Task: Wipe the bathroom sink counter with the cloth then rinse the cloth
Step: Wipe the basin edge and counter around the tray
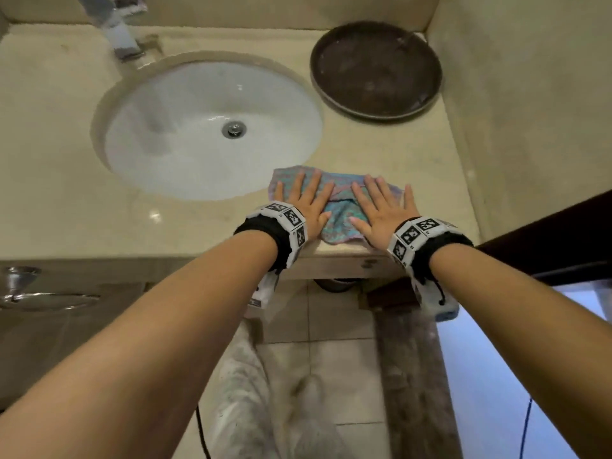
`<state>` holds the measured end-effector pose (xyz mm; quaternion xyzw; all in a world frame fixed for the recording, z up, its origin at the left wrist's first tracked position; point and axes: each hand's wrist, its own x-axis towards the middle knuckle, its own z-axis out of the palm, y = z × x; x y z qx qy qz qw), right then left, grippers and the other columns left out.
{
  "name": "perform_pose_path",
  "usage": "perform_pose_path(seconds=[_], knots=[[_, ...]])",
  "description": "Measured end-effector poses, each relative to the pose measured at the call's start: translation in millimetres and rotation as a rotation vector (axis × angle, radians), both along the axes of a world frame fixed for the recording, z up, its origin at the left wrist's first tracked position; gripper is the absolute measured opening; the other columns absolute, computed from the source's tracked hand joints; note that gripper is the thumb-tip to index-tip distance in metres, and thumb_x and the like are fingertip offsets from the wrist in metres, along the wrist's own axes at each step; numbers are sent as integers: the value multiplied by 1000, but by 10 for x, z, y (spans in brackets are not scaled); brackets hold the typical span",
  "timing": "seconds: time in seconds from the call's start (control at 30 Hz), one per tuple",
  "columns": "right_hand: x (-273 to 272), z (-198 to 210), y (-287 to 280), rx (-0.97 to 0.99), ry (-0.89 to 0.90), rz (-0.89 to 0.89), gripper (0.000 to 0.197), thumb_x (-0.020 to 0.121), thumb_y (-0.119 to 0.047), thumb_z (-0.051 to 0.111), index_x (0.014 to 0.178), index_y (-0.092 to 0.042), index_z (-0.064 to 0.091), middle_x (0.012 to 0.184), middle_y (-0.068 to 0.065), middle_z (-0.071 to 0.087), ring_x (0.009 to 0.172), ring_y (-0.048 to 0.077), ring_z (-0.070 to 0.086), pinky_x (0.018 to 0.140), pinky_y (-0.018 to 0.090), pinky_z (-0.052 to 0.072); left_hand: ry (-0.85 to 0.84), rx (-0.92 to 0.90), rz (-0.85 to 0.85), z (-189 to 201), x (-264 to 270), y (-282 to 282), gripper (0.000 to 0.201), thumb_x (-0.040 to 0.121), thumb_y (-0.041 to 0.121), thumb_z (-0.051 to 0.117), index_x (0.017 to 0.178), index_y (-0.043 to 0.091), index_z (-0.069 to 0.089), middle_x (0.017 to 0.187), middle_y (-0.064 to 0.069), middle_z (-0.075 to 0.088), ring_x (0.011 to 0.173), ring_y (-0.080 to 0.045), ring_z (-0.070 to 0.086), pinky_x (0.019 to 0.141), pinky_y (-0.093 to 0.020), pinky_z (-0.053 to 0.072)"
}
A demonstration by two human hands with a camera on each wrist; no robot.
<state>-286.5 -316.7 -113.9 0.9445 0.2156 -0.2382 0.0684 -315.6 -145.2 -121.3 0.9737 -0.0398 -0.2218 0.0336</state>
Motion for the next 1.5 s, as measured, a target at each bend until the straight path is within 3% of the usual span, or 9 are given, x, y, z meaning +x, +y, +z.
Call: perform_pose_path(seconds=[0.2,0.57,0.97,1.03,1.1,1.17,1.27,1.37,1.5], knots=[[263,-45,-309,17,-17,-153,65,97,-52,15,148,-29,-17,158,-3,-22,147,17,-16,114,57,-8,-9,-15,-91,-3,522,-327,60,99,43,22,149,29,-9,159,3,-15,147,-26,-10,116,-55,-3],[1075,-71,-359,19,-82,-301,65,97,-52,17,150,-27,-12,159,-2,-17,148,19,-12,115,58,-6,-34,-59,-173,-11,1376,-531,62,98,40,26,150,29,-6,159,2,-12,147,-27,-8,115,-56,-3],[1324,-29,-355,-31,-70,-325,63,97,-51,12,149,-27,-15,159,-2,-19,148,18,-13,115,58,-8,13,-91,-200,16,1512,-571,60,99,41,23,149,29,-6,159,3,-11,147,-27,-9,116,-54,-6],[1289,-3,-340,-38,-67,-340,63,98,-49,14,150,-25,-13,159,0,-17,148,20,-12,115,57,-7,19,-122,-215,39,1551,-526,62,98,42,28,150,29,-2,160,3,-8,148,-27,-5,117,-53,-2],[1248,76,-320,-30,-45,-371,60,99,-45,16,151,-25,-8,159,5,-14,148,23,-10,116,56,-6,-11,-197,-275,101,1615,-409,63,95,40,39,150,26,11,160,-1,4,147,-27,8,120,-47,9],[1206,177,-278,95,-48,-504,53,101,-35,19,151,-24,7,160,9,-8,149,23,-7,117,51,-5,-60,-298,-323,194,1655,-247,58,93,33,48,146,18,29,157,-6,19,143,-26,23,118,-37,21],[1137,211,-121,303,-57,-643,50,101,-29,24,148,-14,24,159,14,6,148,25,4,121,44,4,-98,-346,-312,247,1639,22,48,94,24,48,141,14,41,153,-5,30,139,-24,33,113,-31,26],[1090,158,37,244,88,-711,62,101,-43,19,152,-9,7,159,17,-6,148,31,-5,120,41,0,-107,-307,-333,247,1603,154,48,95,24,47,141,14,41,153,-7,31,139,-26,33,114,-33,25],[1145,95,23,142,26,-695,66,99,-49,21,152,-15,0,159,15,-12,148,30,-9,119,41,-4,-85,-185,-407,289,1615,79,41,98,23,39,136,10,44,148,-13,35,135,-27,35,108,-38,31]])
